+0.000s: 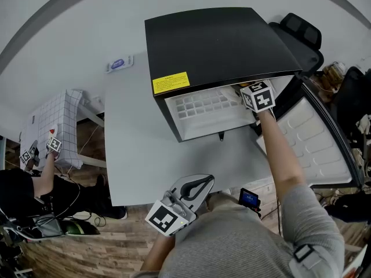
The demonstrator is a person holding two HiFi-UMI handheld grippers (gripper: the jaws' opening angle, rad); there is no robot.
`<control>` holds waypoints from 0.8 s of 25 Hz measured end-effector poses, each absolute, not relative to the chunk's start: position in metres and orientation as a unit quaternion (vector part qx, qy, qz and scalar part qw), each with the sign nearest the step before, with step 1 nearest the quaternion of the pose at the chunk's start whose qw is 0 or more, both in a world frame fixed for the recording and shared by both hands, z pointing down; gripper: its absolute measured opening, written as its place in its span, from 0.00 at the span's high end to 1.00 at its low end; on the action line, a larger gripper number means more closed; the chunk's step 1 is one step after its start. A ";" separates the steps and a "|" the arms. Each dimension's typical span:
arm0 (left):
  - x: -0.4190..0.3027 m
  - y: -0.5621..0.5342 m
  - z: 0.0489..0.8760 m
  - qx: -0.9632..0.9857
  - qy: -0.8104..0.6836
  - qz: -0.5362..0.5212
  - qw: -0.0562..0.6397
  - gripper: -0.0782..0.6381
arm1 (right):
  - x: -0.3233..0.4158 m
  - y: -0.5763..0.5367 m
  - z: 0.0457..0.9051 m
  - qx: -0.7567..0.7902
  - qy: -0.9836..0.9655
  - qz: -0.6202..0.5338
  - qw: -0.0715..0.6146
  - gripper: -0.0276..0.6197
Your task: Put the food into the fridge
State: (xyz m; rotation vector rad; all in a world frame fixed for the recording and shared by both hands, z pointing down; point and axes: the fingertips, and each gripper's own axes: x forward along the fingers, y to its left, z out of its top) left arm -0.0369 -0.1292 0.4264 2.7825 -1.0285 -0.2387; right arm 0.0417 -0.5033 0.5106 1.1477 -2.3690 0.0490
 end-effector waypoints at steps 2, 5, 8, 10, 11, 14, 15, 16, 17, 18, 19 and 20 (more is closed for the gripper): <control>-0.036 -0.128 0.426 0.932 -0.344 -0.079 0.083 0.87 | 0.042 -0.502 0.509 0.422 -0.872 0.017 0.250 0.44; -0.034 -0.127 0.425 0.933 -0.342 -0.080 0.080 0.87 | 0.043 -0.498 0.503 0.421 -0.873 0.012 0.245 0.44; -0.031 -0.125 0.424 0.934 -0.340 -0.080 0.080 0.87 | 0.045 -0.494 0.498 0.421 -0.874 0.007 0.242 0.44; -0.030 -0.123 0.424 0.935 -0.338 -0.080 0.080 0.87 | 0.045 -0.490 0.493 0.421 -0.875 0.004 0.238 0.44; -0.029 -0.122 0.424 0.935 -0.337 -0.080 0.079 0.87 | 0.045 -0.488 0.492 0.420 -0.876 0.003 0.236 0.44; -0.026 -0.120 0.423 0.936 -0.334 -0.081 0.076 0.87 | 0.043 -0.479 0.487 0.418 -0.880 0.001 0.227 0.44; -0.025 -0.120 0.422 0.936 -0.333 -0.081 0.076 0.87 | 0.042 -0.476 0.486 0.417 -0.881 0.000 0.224 0.44; -0.025 -0.119 0.422 0.937 -0.332 -0.080 0.076 0.87 | 0.042 -0.473 0.486 0.417 -0.882 0.001 0.221 0.44; -0.024 -0.118 0.422 0.937 -0.332 -0.080 0.075 0.87 | 0.042 -0.470 0.485 0.417 -0.883 0.001 0.217 0.44; -0.024 -0.117 0.422 0.937 -0.331 -0.080 0.075 0.87 | 0.042 -0.467 0.484 0.417 -0.884 0.001 0.212 0.44; -0.023 -0.117 0.422 0.937 -0.331 -0.080 0.074 0.87 | 0.042 -0.464 0.483 0.417 -0.885 0.001 0.208 0.44; -0.023 -0.116 0.422 0.937 -0.330 -0.080 0.074 0.87 | 0.042 -0.461 0.481 0.417 -0.885 0.000 0.205 0.44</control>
